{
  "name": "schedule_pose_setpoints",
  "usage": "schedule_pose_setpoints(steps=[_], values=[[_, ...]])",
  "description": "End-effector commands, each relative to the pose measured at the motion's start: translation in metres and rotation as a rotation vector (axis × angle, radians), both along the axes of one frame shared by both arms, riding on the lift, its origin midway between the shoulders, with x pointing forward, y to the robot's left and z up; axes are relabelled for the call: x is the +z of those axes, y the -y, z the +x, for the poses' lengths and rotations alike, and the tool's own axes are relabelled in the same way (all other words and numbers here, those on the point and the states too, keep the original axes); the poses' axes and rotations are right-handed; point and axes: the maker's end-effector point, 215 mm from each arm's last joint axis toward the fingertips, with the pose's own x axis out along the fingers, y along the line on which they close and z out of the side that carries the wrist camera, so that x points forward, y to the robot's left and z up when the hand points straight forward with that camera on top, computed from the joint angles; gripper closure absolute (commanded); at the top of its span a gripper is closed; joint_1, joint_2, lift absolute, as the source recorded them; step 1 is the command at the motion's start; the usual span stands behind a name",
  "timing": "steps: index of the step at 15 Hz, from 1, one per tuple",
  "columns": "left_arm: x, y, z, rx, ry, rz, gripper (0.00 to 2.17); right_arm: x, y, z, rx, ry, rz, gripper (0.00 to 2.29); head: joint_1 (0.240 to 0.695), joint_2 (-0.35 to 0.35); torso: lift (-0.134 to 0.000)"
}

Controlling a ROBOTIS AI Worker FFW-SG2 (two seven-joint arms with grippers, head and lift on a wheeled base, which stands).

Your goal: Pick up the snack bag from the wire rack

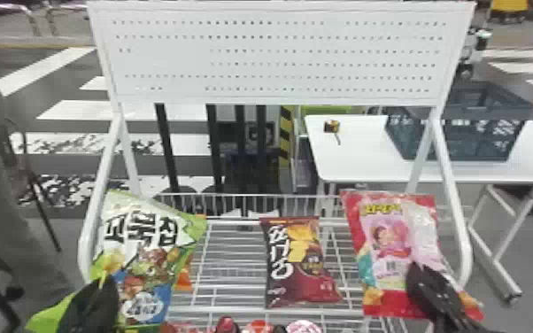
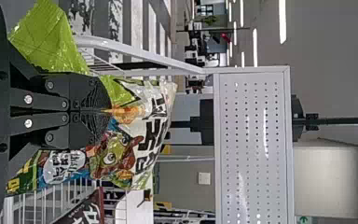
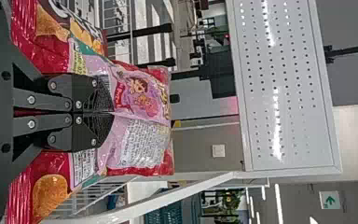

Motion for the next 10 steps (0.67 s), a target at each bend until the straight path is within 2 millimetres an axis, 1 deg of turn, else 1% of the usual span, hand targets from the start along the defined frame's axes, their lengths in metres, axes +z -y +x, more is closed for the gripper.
schedule_pose_setpoints(steps=[1, 3, 4, 7, 10], values=[[0.000, 0.001, 0.000, -0.002, 0.000, -0.002, 1.64, 0.004, 0.006, -0.024, -0.014, 0.010, 0.011, 2.22, 0.499, 0.000, 0.000], [0.002, 0.001, 0.000, -0.002, 0.005, -0.001, 1.64, 0.009, 0.012, -0.041, -0.020, 0.007, 0.029, 2.22, 0.499, 0.000, 0.000], [0.002, 0.001, 0.000, -0.003, 0.005, 0.000, 1.64, 0.016, 0.014, -0.049, -0.023, 0.022, 0.021, 2.22, 0.499, 0.000, 0.000], [0.002, 0.001, 0.001, -0.002, 0.006, -0.002, 1.64, 0.022, 0.013, -0.067, -0.022, 0.016, 0.011, 2.22, 0.499, 0.000, 0.000], [0.003, 0.001, 0.000, 0.001, 0.009, -0.003, 1.64, 0.025, 0.008, -0.074, -0.014, 0.006, -0.040, 2.22, 0.499, 0.000, 0.000]])
